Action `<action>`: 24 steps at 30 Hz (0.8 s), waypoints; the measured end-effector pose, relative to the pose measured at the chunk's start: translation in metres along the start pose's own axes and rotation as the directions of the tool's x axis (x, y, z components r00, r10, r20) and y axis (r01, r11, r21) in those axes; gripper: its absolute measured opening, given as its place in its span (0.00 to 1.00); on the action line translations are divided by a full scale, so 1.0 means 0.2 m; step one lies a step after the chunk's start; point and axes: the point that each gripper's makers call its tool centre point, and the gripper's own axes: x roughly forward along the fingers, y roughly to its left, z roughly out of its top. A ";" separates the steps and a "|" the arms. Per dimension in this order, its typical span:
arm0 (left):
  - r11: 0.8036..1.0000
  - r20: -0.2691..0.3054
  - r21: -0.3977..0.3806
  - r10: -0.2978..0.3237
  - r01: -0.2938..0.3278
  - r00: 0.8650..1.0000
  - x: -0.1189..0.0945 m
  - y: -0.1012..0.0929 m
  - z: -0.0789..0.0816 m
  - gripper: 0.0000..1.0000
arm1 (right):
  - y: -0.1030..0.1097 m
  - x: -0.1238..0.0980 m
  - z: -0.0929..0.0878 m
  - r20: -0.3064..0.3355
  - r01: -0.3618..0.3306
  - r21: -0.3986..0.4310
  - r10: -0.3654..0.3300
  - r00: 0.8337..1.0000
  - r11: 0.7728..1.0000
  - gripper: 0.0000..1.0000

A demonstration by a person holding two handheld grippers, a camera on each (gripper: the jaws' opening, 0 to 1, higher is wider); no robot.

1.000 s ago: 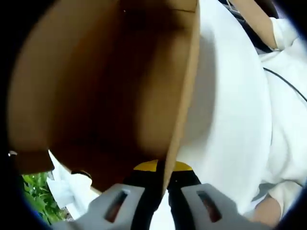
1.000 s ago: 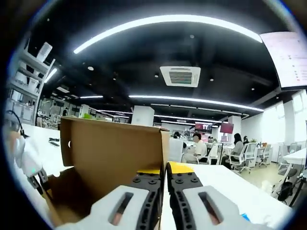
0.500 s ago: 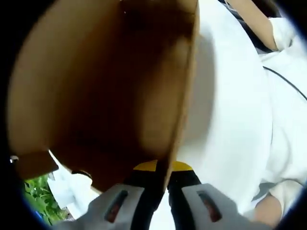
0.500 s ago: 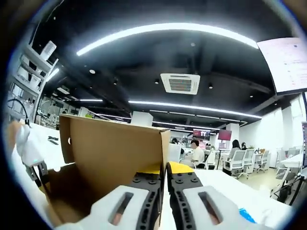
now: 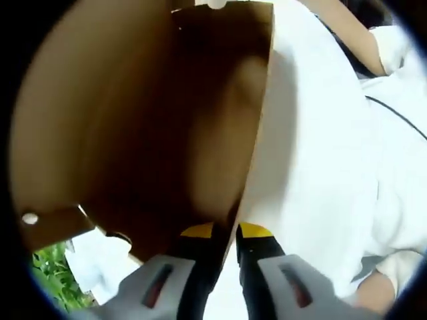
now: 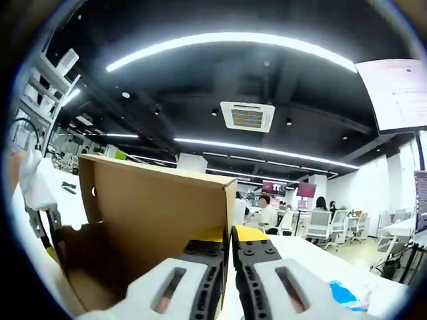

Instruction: Operate the shoe box by opening the lid, removing the specified soft item, and placing it in the target area until the item is outside and the box remains undamaged.

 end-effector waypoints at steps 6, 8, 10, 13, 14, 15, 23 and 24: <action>1.000 0.042 -0.018 0.013 -0.012 0.999 -0.01 0.01 0.01 0.13 | 0.03 -0.01 0.02 0.028 0.024 -0.078 -0.022 0.999 0.997 0.01; 0.999 0.071 0.022 0.035 -0.037 0.997 -0.01 0.02 0.01 0.14 | 0.03 0.00 0.01 0.023 0.034 -0.096 -0.032 0.999 0.995 0.01; 0.999 0.138 -0.020 0.032 -0.030 0.990 -0.02 0.01 0.04 0.16 | 0.04 0.00 0.02 0.026 0.028 -0.107 -0.026 0.999 0.994 0.01; 0.999 0.208 -0.039 0.030 -0.023 0.978 -0.04 0.01 0.06 0.19 | 0.03 0.00 0.01 0.024 0.027 -0.105 -0.025 0.999 0.994 0.01; 0.999 0.249 -0.039 0.031 -0.022 0.968 -0.05 0.00 0.09 0.20 | 0.03 0.00 0.01 0.020 0.026 -0.103 -0.024 1.000 0.994 0.01; 0.999 0.253 -0.032 0.033 -0.026 0.967 -0.06 0.01 0.09 0.21 | 0.03 0.00 -0.01 0.018 0.026 -0.100 -0.024 1.000 0.995 0.01; 0.996 0.401 0.000 0.084 -0.091 0.912 -0.16 0.03 0.14 0.20 | 0.01 0.01 -0.02 0.017 0.035 -0.092 -0.034 0.999 0.995 0.01; 0.995 0.417 -0.021 0.101 -0.101 0.903 -0.18 0.04 0.14 0.21 | 0.01 0.01 -0.03 0.015 0.037 -0.094 -0.036 0.999 0.995 0.01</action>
